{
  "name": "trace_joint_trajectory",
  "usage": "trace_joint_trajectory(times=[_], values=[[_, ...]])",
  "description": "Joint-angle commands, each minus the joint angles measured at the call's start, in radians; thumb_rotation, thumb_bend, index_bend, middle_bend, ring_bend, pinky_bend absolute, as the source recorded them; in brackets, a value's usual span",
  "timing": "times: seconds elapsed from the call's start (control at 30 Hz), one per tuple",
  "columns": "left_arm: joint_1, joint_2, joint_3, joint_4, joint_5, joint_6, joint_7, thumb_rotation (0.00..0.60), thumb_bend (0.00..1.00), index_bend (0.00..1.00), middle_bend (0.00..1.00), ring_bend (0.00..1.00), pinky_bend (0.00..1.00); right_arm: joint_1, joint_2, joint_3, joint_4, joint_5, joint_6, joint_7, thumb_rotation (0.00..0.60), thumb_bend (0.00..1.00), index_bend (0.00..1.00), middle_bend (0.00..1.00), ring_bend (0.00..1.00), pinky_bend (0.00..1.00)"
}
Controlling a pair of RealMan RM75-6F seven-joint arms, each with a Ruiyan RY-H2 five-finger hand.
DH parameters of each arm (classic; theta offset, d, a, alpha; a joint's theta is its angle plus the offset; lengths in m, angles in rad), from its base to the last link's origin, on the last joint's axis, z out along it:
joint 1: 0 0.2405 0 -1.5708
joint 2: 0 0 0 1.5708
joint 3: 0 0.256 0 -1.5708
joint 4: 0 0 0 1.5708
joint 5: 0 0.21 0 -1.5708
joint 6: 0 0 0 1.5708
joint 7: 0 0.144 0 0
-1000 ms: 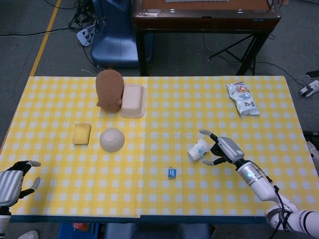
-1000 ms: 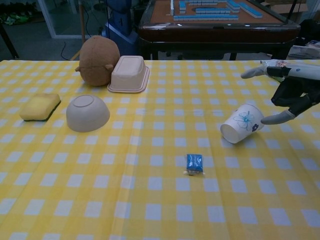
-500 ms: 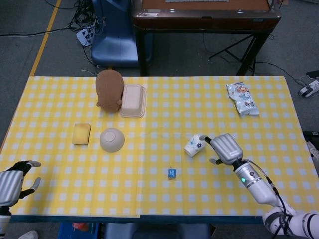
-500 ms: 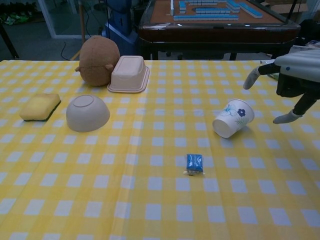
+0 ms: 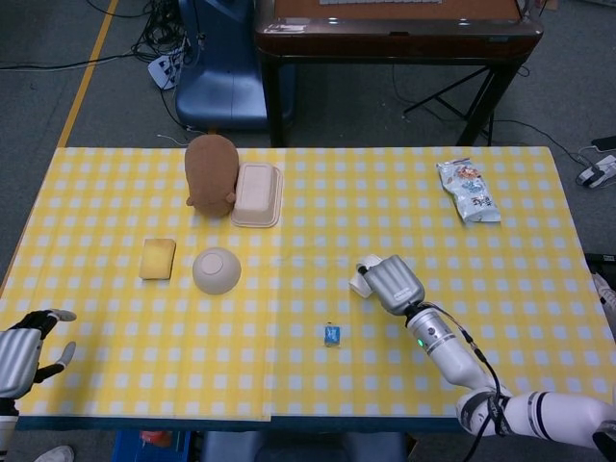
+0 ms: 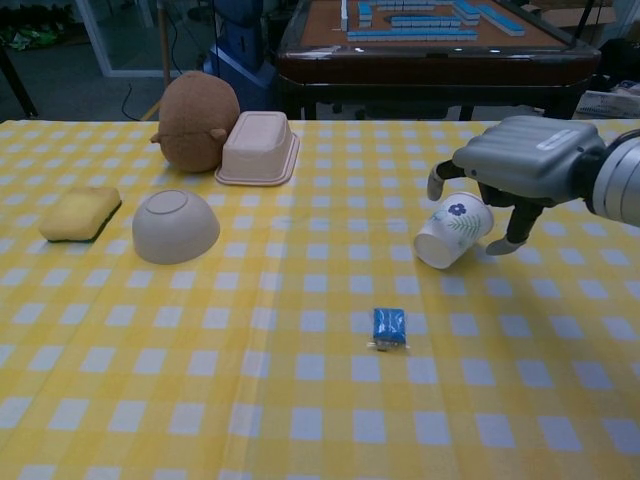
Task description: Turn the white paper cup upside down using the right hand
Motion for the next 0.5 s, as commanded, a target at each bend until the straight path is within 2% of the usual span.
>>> trace_joint_trajectory(times=[0.03, 0.5], values=[[0.000, 0.000, 0.000, 0.000, -0.001, -0.001, -0.002, 0.600, 0.38, 0.43, 0.37, 0.32, 0.53, 0.019, -0.023, -0.003, 0.023, 0.017, 0.000, -0.030, 0.600, 0.15, 0.26, 1.00, 1.00, 1.00], [0.003, 0.009, -0.005, 0.001, -0.006, 0.004, -0.021, 0.600, 0.38, 0.43, 0.37, 0.32, 0.53, 0.092, -0.077, -0.027, 0.060, 0.123, 0.013, -0.160, 0.600, 0.16, 0.26, 1.00, 1.00, 1.00]])
